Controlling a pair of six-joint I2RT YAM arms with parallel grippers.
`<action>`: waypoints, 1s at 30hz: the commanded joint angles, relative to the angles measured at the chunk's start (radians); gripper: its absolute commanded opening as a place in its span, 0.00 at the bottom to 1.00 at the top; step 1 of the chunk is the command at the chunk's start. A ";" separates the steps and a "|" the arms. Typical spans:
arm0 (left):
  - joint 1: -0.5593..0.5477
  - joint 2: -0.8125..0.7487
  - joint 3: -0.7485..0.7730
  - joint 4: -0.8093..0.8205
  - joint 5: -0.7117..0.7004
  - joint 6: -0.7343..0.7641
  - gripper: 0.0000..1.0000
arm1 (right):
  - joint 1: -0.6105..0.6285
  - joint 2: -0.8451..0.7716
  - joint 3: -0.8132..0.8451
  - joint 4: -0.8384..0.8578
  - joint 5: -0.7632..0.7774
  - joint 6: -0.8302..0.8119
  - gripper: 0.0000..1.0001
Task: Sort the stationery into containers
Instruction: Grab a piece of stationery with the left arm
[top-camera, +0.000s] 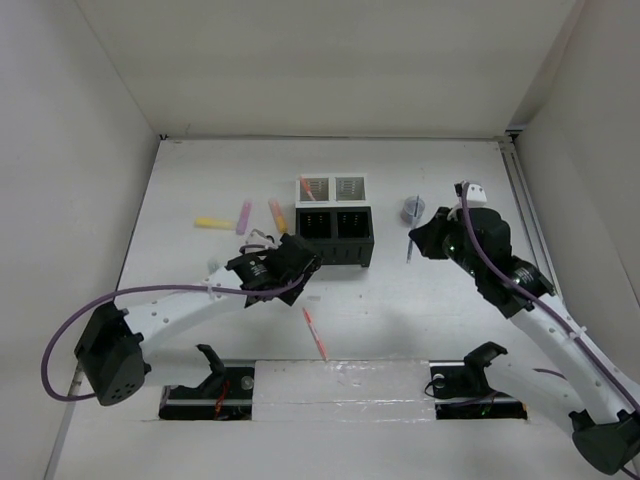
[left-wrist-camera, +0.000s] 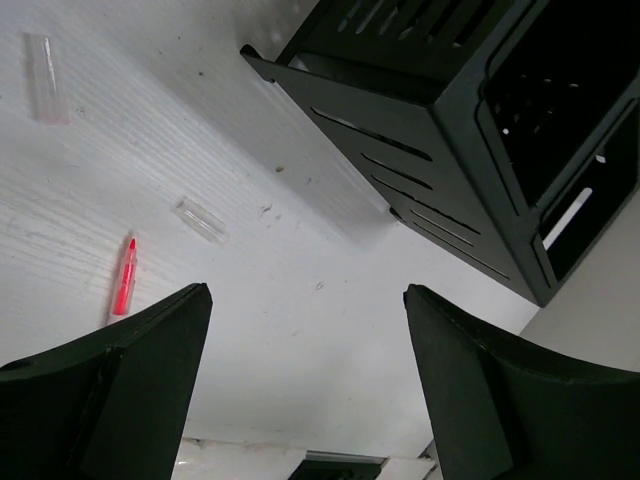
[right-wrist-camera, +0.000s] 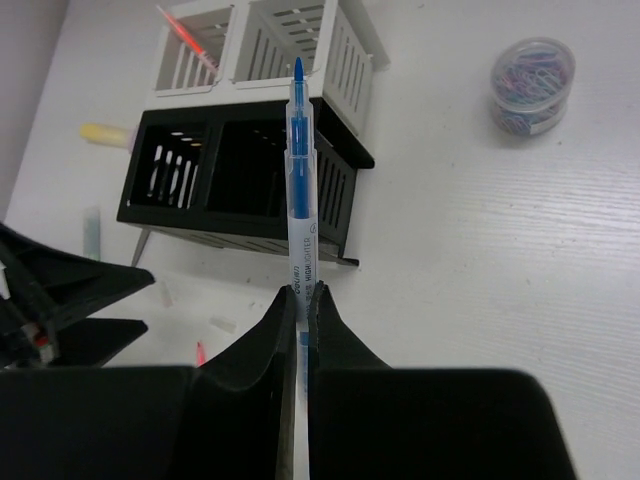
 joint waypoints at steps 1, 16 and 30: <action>-0.002 0.037 0.003 0.005 -0.026 -0.101 0.74 | 0.012 -0.033 -0.005 0.066 -0.055 -0.016 0.00; -0.002 0.192 0.121 -0.130 -0.004 -0.187 0.73 | 0.012 -0.091 -0.034 0.115 -0.107 -0.016 0.00; -0.002 0.262 0.142 -0.176 -0.026 -0.276 0.67 | 0.021 -0.100 -0.063 0.135 -0.164 -0.007 0.00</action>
